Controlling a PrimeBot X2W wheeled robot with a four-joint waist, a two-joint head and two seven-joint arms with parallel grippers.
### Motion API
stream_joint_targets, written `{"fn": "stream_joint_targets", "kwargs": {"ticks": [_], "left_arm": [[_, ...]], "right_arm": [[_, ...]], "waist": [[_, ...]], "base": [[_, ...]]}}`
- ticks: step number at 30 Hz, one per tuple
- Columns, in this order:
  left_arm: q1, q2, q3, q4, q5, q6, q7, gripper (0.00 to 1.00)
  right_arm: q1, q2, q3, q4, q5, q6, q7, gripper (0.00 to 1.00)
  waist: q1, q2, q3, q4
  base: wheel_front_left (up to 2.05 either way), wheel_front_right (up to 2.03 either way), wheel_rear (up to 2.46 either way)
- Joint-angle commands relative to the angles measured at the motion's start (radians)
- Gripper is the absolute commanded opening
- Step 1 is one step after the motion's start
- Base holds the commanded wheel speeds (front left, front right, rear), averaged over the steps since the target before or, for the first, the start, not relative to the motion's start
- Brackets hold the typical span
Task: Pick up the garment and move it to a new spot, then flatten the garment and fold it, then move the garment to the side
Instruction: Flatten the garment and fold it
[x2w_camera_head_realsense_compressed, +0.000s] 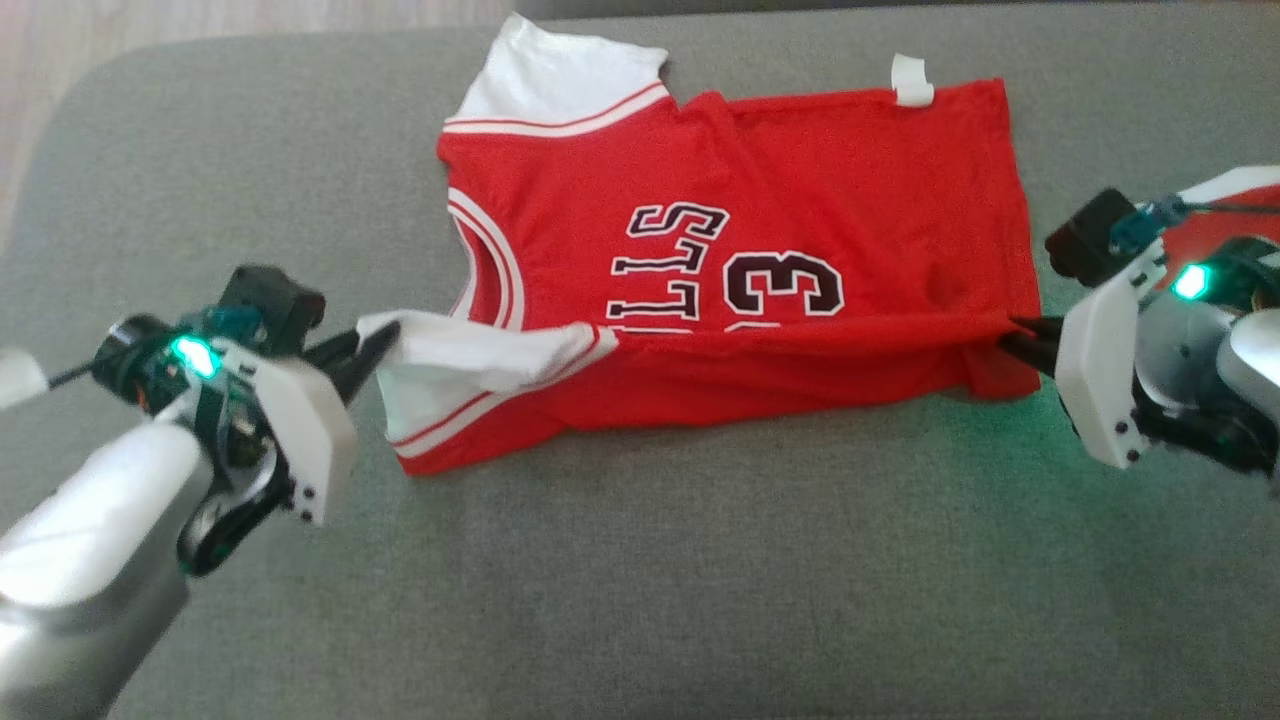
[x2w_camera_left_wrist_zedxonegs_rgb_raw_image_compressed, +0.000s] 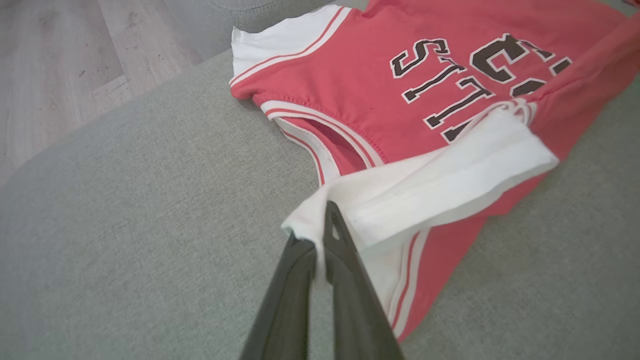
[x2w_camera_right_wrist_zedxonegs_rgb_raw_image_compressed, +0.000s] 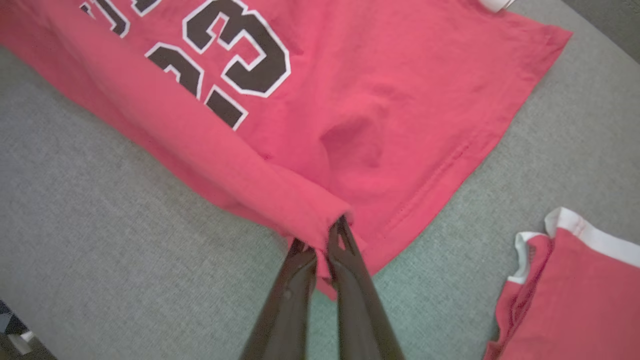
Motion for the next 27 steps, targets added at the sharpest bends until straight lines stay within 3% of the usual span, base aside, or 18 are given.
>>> {"fn": "stream_joint_targets", "kwargs": {"ticks": [1,12,13,14,15,17,23,27], "left_arm": [[-0.064,0.03,0.041,-0.01,0.009,-0.003,-0.008,0.0],[-0.227,-0.056,-0.044,0.202,0.085,-0.031,-0.076,0.0],[-0.239,-0.065,-0.042,0.217,0.092,-0.031,-0.099,0.26],[-0.249,-0.075,-0.039,0.231,0.101,-0.028,-0.125,0.77],[-0.256,-0.086,-0.035,0.249,0.104,-0.024,-0.145,1.0],[-0.269,-0.105,-0.023,0.283,0.111,-0.006,-0.187,1.0],[-0.289,-0.159,0.062,0.353,0.112,0.104,-0.403,1.0],[-0.254,-0.19,0.149,0.352,0.068,0.162,-0.558,1.0]], "right_arm": [[-0.014,-0.012,-0.012,-0.005,-0.01,-0.001,0.0,0.0],[-0.072,0.029,-0.01,0.044,-0.03,-0.001,-0.01,0.0],[-0.08,0.034,-0.01,0.051,-0.038,-0.001,-0.028,0.44],[-0.087,0.039,-0.015,0.066,-0.041,-0.001,-0.048,1.0],[-0.093,0.047,-0.02,0.08,-0.043,-0.001,-0.068,1.0],[-0.104,0.063,-0.033,0.113,-0.052,-0.001,-0.109,1.0],[-0.1,0.131,-0.108,0.206,-0.059,-0.001,-0.284,1.0],[-0.079,0.191,-0.213,0.278,-0.086,-0.001,-0.476,1.0]], "waist": [[-0.0002,0.0,0.016,-0.01],[-0.0002,0.0,0.086,-0.024],[-0.0002,0.0,0.09,-0.024],[-0.0002,0.0,0.094,-0.024],[-0.0002,0.0,0.096,-0.024],[-0.0002,0.0,0.098,-0.022],[-0.0002,0.0,0.072,-0.013],[-0.0002,0.0,0.029,-0.008]], "base": [[0.0,0.0,0.0],[0.0,0.0,0.0],[0.0,0.0,0.0],[0.0,0.0,0.0],[0.0,0.0,0.0],[0.0,0.0,0.0],[0.0,0.0,0.0],[0.0,0.0,0.0]]}}
